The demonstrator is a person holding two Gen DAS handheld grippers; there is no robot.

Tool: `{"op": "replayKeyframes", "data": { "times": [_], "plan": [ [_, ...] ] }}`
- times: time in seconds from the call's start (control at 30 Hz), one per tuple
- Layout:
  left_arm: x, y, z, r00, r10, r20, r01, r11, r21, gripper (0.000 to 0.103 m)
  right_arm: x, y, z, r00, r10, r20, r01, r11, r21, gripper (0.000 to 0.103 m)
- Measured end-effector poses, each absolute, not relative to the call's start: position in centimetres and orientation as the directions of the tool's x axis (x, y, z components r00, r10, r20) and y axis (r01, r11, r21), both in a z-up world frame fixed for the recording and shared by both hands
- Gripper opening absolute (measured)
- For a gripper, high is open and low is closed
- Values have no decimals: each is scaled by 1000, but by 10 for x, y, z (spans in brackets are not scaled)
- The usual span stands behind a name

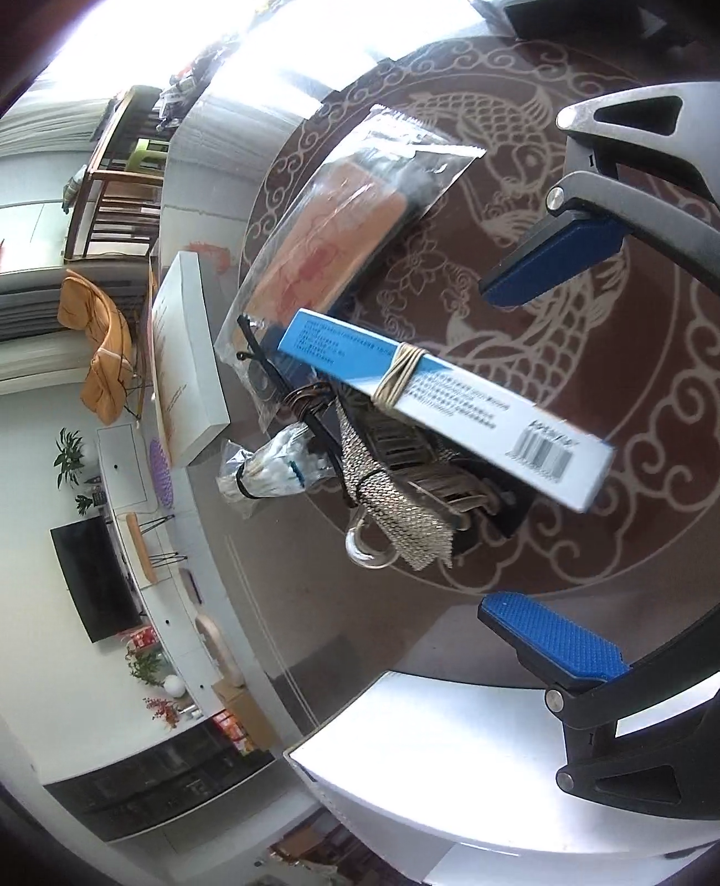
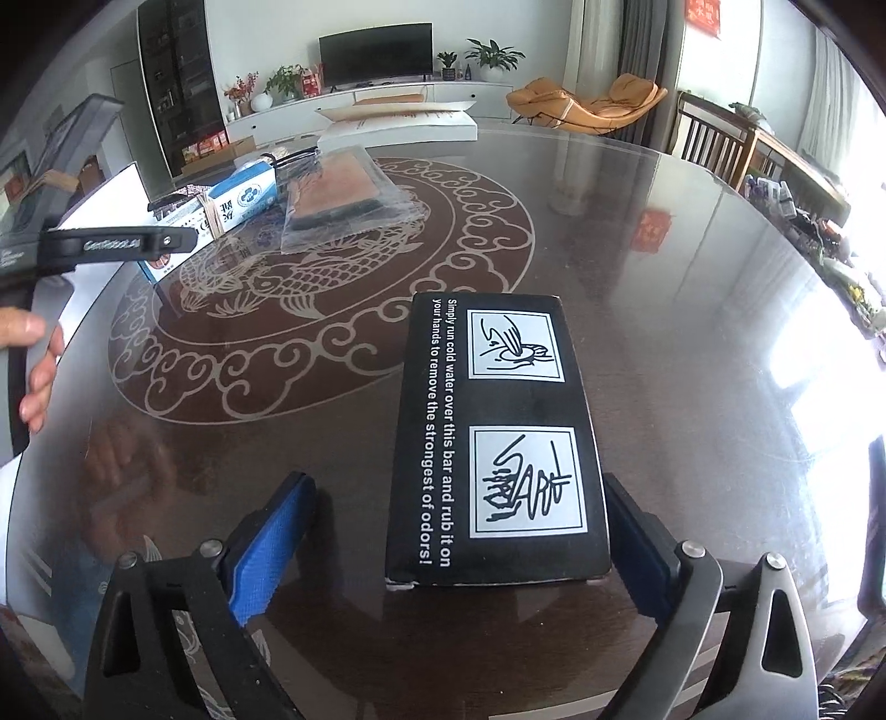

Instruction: Organize objects

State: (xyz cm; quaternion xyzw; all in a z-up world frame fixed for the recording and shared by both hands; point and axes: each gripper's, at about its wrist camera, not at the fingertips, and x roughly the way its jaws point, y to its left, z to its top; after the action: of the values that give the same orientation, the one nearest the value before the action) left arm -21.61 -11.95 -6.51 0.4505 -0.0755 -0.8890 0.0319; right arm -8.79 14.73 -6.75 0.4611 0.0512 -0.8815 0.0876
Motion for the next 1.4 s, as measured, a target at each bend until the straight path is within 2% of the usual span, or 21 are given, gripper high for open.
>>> {"op": "replayKeyframes", "data": {
  "times": [0.07, 0.1, 0.13, 0.23, 0.3, 0.47, 0.67, 0.77, 0.8, 0.87, 0.9, 0.97, 1.4],
  "plan": [
    [-222, -121, -67, -600, -94, -794, -24, -991, 135, 103, -88, 147, -68, -558, -109, -822, 205, -979, -10, 102],
    [-222, -120, -67, -609, -79, -789, -39, -991, 130, 88, -89, 146, -68, -557, -108, -824, 206, -979, -10, 102],
    [-222, -116, -68, -614, -88, -784, -49, -987, 150, 80, -89, 146, -68, -556, -108, -824, 206, -978, -11, 103],
    [-217, -108, -74, -590, -62, -805, -98, -984, 148, 27, -89, 146, -68, -556, -108, -824, 206, -979, -11, 103],
    [-206, -100, -76, -574, -57, -817, -107, -984, 144, 23, -88, 146, -68, -556, -109, -824, 206, -978, -10, 103],
    [-148, -79, -69, -553, 63, -831, -148, -989, 23, 22, -88, 146, -68, -556, -108, -824, 207, -978, -11, 103],
    [-87, -83, -65, -487, 283, -826, -150, -959, -240, 23, -88, 146, -68, -556, -108, -824, 206, -978, -11, 103],
    [-82, -97, -72, -452, 348, -822, -107, -935, -337, 28, -88, 146, -68, -556, -108, -824, 207, -978, -11, 103],
    [-83, -103, -75, -450, 342, -825, -90, -937, -339, 39, -88, 146, -68, -556, -108, -824, 206, -978, -11, 103],
    [-82, -113, -75, -461, 309, -832, -47, -945, -325, 55, -88, 146, -68, -557, -108, -824, 206, -978, -11, 103],
    [-82, -118, -73, -469, 304, -829, -29, -944, -329, 61, -88, 146, -68, -557, -108, -824, 207, -978, -11, 103],
    [-82, -128, -71, -484, 290, -826, 0, -944, -331, 67, -88, 146, -68, -557, -108, -824, 206, -978, -11, 103],
    [-89, -142, -57, -524, 203, -827, 40, -964, -262, 67, -89, 146, -68, -557, -108, -824, 206, -978, -11, 103]
  ]
}}
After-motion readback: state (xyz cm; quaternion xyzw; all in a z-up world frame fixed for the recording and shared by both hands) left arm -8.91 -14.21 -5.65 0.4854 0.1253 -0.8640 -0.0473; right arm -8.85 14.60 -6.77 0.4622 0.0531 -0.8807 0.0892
